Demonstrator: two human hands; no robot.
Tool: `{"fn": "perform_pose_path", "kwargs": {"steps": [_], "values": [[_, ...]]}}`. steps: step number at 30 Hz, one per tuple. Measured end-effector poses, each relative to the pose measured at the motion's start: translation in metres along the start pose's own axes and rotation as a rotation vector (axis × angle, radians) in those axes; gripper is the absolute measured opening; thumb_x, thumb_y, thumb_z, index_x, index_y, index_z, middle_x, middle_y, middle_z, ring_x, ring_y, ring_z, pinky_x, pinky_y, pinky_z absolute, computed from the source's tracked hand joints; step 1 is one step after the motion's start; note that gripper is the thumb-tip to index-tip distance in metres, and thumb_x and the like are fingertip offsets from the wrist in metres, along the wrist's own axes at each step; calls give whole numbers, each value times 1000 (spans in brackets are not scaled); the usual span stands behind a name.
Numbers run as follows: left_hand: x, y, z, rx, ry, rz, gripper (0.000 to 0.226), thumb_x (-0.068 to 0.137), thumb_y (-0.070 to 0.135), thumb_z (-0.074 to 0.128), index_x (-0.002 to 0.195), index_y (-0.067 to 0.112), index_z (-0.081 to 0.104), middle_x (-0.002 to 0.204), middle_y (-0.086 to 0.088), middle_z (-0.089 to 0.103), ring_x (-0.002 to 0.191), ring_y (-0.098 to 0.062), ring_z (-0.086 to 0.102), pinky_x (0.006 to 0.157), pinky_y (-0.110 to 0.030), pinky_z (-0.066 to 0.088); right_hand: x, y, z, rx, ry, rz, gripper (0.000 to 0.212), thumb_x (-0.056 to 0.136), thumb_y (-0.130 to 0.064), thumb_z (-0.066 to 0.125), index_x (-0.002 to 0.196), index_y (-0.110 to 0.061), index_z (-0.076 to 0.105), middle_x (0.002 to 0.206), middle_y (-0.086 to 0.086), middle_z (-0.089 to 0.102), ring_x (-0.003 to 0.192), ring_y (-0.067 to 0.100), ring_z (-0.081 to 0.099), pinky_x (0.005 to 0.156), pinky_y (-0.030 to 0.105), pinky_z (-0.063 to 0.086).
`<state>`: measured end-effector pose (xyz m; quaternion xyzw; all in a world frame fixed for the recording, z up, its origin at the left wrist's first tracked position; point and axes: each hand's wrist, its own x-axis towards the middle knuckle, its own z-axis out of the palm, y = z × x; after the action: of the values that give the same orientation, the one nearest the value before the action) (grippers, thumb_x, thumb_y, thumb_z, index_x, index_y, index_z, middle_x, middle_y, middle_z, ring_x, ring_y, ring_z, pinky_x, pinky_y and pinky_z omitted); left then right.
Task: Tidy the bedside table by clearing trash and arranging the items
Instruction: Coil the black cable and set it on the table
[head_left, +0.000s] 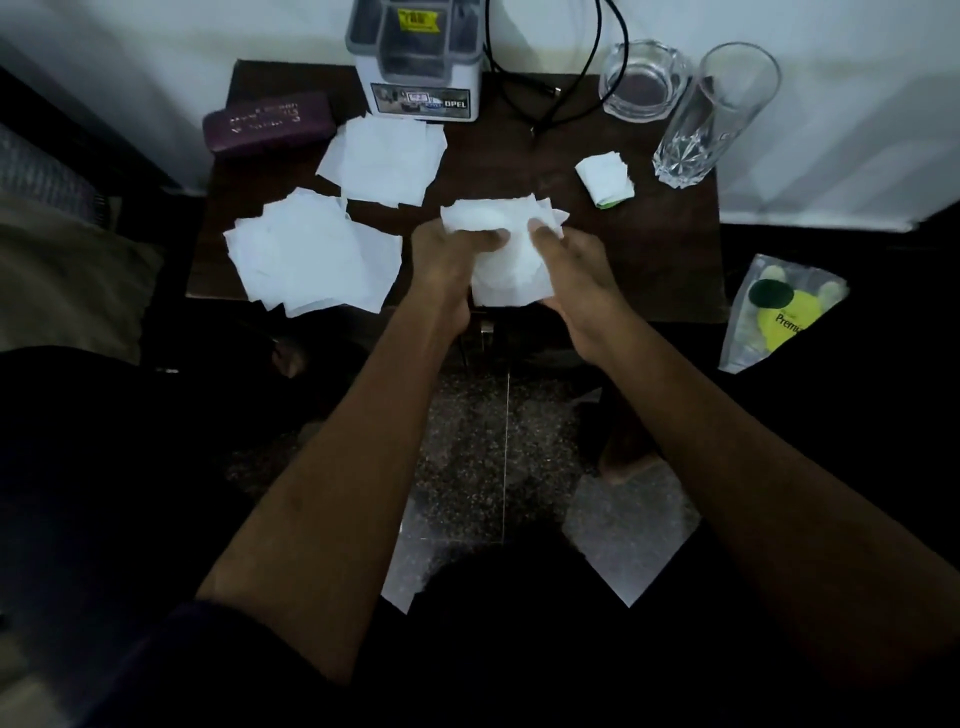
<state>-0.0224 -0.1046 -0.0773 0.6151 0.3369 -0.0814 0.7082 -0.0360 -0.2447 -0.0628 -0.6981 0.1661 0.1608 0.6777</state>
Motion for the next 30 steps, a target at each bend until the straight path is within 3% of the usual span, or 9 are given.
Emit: {"fn": "perform_pose_path", "kwargs": {"steps": [2,4,7,9,13,17,21,27,30], "values": [[6,3,0,54,16,51,55,77,13,89,127,2,68,115,-11,75,101,-30,74,72,-35,65,3,0,-1,-199,27,-99,36,92,-29,66,124,-14,72,110,5,80,103,23,77,95,54,63],[9,7,-2,72,6,96,52,79,11,86,127,1,70,118,-14,76,106,-34,75,81,-42,67,9,-1,-2,-238,21,-129,44,86,-26,67,128,-15,70,112,2,79,104,20,77,94,50,63],[5,14,-3,218,38,217,40,87,10,76,126,2,71,118,-10,76,109,-29,73,80,-33,61,15,-7,-5,-378,60,-187,35,91,-20,69,124,-9,70,106,0,77,97,18,74,84,37,62],[4,17,-6,419,110,343,39,86,12,74,123,2,70,117,-10,76,108,-26,71,84,-30,56,22,-9,-12,-644,131,-274,30,93,-22,70,117,-3,67,98,5,72,88,21,68,73,33,52],[2,22,-11,592,264,499,43,83,9,75,124,0,65,118,-16,74,108,-33,71,93,-46,59,27,-25,-22,-1057,280,-454,43,96,-30,72,129,-5,60,125,17,63,114,35,62,94,42,51],[4,30,-14,583,308,557,51,85,10,74,134,3,62,130,-15,70,115,-31,68,99,-45,57,50,-62,-22,-1034,384,-608,35,96,-19,68,128,-5,60,129,18,59,118,36,61,98,44,50],[8,43,-13,579,292,607,40,90,8,73,129,3,66,127,-11,72,101,-19,68,93,-34,57,98,-115,-21,-1071,568,-755,44,95,-11,66,137,-7,53,138,14,56,127,32,54,105,41,45],[16,53,-8,536,276,623,31,86,3,68,117,5,71,112,-8,76,97,-24,74,88,-41,61,162,-157,-11,-1256,437,-636,55,98,-27,67,145,-9,47,139,11,61,131,36,53,104,48,45],[18,58,-2,540,258,586,34,85,3,64,117,9,73,107,-6,78,99,-23,74,88,-41,61,172,-152,-2,-1300,452,-635,43,100,-26,67,137,-11,52,132,11,65,128,36,56,102,48,44]]}}
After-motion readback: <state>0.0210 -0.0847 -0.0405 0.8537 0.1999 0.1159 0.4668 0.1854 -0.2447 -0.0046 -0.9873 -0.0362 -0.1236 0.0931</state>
